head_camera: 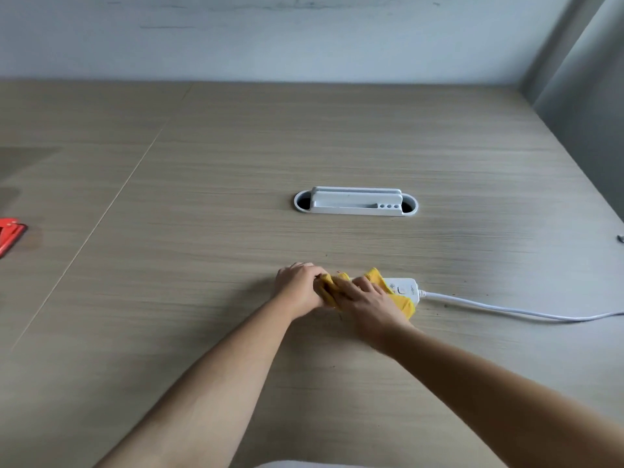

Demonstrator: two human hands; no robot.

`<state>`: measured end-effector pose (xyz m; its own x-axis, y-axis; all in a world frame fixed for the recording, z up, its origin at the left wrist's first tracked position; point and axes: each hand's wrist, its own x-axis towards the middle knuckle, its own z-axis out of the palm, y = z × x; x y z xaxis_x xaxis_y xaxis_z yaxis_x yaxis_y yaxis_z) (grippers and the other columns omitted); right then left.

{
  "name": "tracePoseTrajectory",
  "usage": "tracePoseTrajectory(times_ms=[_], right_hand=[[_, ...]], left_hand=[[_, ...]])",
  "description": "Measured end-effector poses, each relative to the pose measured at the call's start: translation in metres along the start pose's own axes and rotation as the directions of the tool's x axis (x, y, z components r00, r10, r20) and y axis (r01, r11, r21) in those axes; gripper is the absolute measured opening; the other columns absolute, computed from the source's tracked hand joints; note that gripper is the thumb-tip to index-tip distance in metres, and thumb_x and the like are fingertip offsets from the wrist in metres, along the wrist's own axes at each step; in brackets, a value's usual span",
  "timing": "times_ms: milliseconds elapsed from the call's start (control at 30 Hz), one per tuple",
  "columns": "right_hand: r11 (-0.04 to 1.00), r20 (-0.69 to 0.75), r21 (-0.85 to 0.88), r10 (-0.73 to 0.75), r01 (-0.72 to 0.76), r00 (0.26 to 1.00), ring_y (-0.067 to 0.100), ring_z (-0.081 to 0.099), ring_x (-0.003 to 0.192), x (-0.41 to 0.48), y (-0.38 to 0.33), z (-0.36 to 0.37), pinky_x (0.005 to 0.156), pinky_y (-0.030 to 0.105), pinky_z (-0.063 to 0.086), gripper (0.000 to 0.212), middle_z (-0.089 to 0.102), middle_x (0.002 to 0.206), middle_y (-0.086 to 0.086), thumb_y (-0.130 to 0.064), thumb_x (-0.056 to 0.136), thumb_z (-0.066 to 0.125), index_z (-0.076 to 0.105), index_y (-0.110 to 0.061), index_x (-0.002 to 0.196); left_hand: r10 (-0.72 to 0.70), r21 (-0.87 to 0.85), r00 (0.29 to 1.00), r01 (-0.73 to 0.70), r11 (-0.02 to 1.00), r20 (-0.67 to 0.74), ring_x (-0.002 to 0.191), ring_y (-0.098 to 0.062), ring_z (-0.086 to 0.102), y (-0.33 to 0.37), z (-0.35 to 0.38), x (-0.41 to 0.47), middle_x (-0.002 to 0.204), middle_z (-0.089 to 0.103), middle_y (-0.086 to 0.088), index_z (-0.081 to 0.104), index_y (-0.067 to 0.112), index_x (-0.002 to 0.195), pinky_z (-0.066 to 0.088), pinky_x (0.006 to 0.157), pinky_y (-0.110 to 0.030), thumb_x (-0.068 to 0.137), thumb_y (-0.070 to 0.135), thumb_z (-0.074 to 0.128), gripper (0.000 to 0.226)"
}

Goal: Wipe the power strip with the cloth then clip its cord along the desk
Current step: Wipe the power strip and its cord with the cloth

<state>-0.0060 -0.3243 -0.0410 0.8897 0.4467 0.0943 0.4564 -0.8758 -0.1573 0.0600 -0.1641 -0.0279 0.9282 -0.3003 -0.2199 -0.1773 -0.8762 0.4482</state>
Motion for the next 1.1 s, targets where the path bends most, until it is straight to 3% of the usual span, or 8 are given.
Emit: tracePoseTrajectory(times_ms=[67, 200, 300, 400, 600, 833, 1000, 1100], right_hand=[[0.997, 0.009, -0.058, 0.059, -0.058, 0.998, 0.029, 0.050, 0.092, -0.010, 0.017, -0.002, 0.076, 0.041, 0.054, 0.063, 0.056, 0.126, 0.004, -0.006, 0.066, 0.036, 0.051, -0.021, 0.126], [0.852, 0.041, -0.109, 0.518, -0.512, 0.854, 0.034, 0.041, 0.103, -0.003, 0.056, -0.022, 0.084, 0.043, 0.040, 0.043, 0.049, 0.129, 0.010, -0.004, 0.079, 0.048, 0.054, -0.011, 0.121], [0.961, -0.051, -0.032, 0.272, -0.274, 0.961, 0.035, 0.050, 0.095, 0.005, 0.022, -0.019, 0.078, 0.042, 0.048, 0.059, 0.052, 0.133, 0.008, -0.002, 0.071, 0.040, 0.051, -0.016, 0.128], [0.986, 0.018, -0.167, -0.001, 0.004, 1.000, 0.025, 0.054, 0.090, -0.015, 0.004, 0.000, 0.072, 0.033, 0.053, 0.067, 0.057, 0.129, 0.004, -0.014, 0.064, 0.029, 0.048, -0.019, 0.128], [0.865, -0.042, -0.202, 0.460, -0.458, 0.887, 0.039, 0.049, 0.093, -0.024, 0.067, -0.023, 0.078, 0.048, 0.047, 0.059, 0.056, 0.118, 0.021, -0.001, 0.069, 0.031, 0.050, -0.003, 0.125], [0.975, 0.059, -0.216, -0.039, 0.051, 0.997, 0.028, 0.048, 0.095, -0.028, 0.019, 0.004, 0.078, 0.039, 0.055, 0.074, 0.053, 0.134, 0.010, -0.011, 0.060, 0.043, 0.038, -0.014, 0.134], [0.889, 0.004, -0.190, 0.425, -0.417, 0.905, 0.035, 0.044, 0.101, -0.027, 0.069, -0.021, 0.086, 0.048, 0.043, 0.053, 0.051, 0.126, 0.017, 0.000, 0.076, 0.037, 0.045, -0.005, 0.128], [0.955, -0.076, -0.066, 0.284, -0.289, 0.956, 0.034, 0.047, 0.094, -0.001, 0.034, -0.021, 0.077, 0.047, 0.049, 0.059, 0.054, 0.126, 0.015, 0.001, 0.071, 0.037, 0.046, -0.010, 0.128]], left_hand=[[-0.014, -0.045, 1.000, 0.015, 0.999, 0.013, 0.105, -0.018, 0.059, -0.001, 0.000, -0.002, 0.105, 0.067, 0.005, 0.068, 0.031, 0.107, 0.042, 0.089, -0.030, 0.057, 0.038, 0.085, 0.052], [-0.040, -0.074, 0.999, 0.041, 0.996, 0.022, 0.105, -0.017, 0.058, 0.000, 0.001, -0.004, 0.103, 0.066, 0.008, 0.068, 0.032, 0.107, 0.042, 0.088, -0.030, 0.054, 0.035, 0.086, 0.056], [-0.045, -0.086, 0.998, 0.048, 0.995, 0.039, 0.109, -0.017, 0.058, -0.001, 0.000, -0.003, 0.112, 0.066, 0.008, 0.067, 0.031, 0.113, 0.045, 0.091, -0.031, 0.055, 0.036, 0.087, 0.061], [-0.039, -0.076, 0.999, 0.041, 0.996, 0.022, 0.106, -0.019, 0.059, 0.000, -0.001, -0.003, 0.106, 0.068, 0.007, 0.069, 0.033, 0.108, 0.045, 0.086, -0.030, 0.059, 0.033, 0.083, 0.051], [-0.046, -0.090, 0.998, 0.050, 0.995, 0.042, 0.105, -0.019, 0.057, 0.000, 0.001, -0.004, 0.103, 0.065, 0.006, 0.068, 0.030, 0.110, 0.044, 0.090, -0.032, 0.057, 0.032, 0.086, 0.056], [-0.044, -0.086, 0.998, 0.048, 0.995, 0.051, 0.109, -0.018, 0.057, 0.001, -0.001, -0.003, 0.107, 0.067, 0.006, 0.069, 0.033, 0.107, 0.046, 0.088, -0.032, 0.057, 0.034, 0.085, 0.052], [-0.064, -0.113, 0.997, 0.069, 0.991, 0.052, 0.110, -0.019, 0.057, 0.000, 0.002, -0.003, 0.111, 0.065, 0.005, 0.069, 0.032, 0.108, 0.044, 0.093, -0.032, 0.055, 0.031, 0.087, 0.056], [-0.059, -0.129, 0.996, 0.067, 0.989, 0.066, 0.107, -0.018, 0.058, 0.001, 0.001, -0.002, 0.110, 0.066, 0.005, 0.068, 0.026, 0.113, 0.047, 0.092, -0.033, 0.055, 0.029, 0.088, 0.061]])
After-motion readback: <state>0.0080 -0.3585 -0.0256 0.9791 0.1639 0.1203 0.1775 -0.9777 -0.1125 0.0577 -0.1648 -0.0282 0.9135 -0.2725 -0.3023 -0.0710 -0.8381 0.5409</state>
